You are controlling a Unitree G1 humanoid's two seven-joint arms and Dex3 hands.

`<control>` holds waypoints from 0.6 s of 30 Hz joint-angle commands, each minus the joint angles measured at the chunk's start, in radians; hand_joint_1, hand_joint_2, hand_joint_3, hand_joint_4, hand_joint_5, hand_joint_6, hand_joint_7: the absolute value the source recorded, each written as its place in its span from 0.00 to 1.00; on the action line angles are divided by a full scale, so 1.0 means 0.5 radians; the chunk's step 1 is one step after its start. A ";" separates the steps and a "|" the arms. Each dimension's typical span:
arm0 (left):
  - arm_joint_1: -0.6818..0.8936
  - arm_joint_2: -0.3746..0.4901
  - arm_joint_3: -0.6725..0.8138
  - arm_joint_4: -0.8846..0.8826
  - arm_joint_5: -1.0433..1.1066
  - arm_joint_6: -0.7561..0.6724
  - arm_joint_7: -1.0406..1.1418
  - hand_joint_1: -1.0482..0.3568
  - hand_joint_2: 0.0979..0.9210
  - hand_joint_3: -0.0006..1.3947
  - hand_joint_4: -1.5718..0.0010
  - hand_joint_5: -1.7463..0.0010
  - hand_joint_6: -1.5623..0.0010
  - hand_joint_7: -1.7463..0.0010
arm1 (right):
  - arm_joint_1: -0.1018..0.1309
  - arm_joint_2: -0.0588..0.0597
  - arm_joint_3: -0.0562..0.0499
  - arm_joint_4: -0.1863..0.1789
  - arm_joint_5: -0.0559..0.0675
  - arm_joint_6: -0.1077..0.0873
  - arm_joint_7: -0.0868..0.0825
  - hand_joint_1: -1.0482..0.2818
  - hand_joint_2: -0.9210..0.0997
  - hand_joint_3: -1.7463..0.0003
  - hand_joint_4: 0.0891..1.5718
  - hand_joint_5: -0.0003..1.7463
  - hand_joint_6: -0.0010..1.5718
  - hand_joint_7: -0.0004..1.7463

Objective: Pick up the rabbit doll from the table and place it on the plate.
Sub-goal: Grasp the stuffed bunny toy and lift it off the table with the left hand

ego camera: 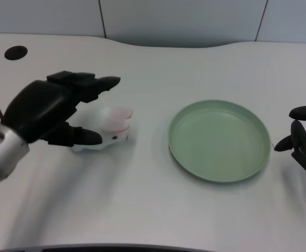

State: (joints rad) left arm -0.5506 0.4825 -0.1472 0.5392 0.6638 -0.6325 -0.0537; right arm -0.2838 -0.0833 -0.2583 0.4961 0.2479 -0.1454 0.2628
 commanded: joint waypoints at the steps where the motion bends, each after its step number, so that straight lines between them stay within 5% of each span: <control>1: -0.092 0.080 -0.080 -0.068 0.068 0.145 -0.083 0.17 1.00 0.09 0.95 0.95 0.89 1.00 | 0.030 -0.017 -0.010 -0.025 0.023 0.001 -0.007 0.60 0.00 0.61 0.25 1.00 0.06 0.99; 4: -0.226 0.079 -0.162 0.014 0.068 0.286 -0.223 0.15 1.00 0.09 0.97 0.96 0.90 1.00 | 0.046 -0.009 -0.001 -0.039 0.007 -0.003 -0.026 0.60 0.00 0.61 0.24 1.00 0.06 0.98; 8: -0.432 0.060 -0.280 0.238 0.060 0.389 -0.363 0.13 1.00 0.09 0.99 0.96 0.90 1.00 | 0.072 0.004 0.008 -0.093 0.015 0.042 -0.050 0.60 0.00 0.61 0.24 1.00 0.06 0.97; 11: -0.568 0.035 -0.378 0.420 0.081 0.436 -0.429 0.11 1.00 0.09 0.99 0.97 0.92 1.00 | 0.090 0.016 0.004 -0.132 0.057 0.063 -0.019 0.62 0.00 0.59 0.23 1.00 0.05 0.97; 13: -0.670 -0.012 -0.461 0.599 0.119 0.474 -0.429 0.10 1.00 0.10 0.99 0.97 0.93 1.00 | 0.105 0.011 0.010 -0.140 0.049 0.050 -0.010 0.61 0.00 0.60 0.24 1.00 0.05 0.97; 18: -0.863 -0.172 -0.622 1.041 0.180 0.588 -0.379 0.07 1.00 0.09 1.00 0.98 0.97 1.00 | 0.172 0.018 0.029 -0.256 0.056 0.091 -0.024 0.61 0.00 0.60 0.23 1.00 0.05 0.98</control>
State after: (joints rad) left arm -0.9562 0.4134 -0.4404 1.0118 0.7436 -0.3550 -0.2509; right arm -0.2166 -0.0694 -0.2393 0.3885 0.2668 -0.1059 0.2523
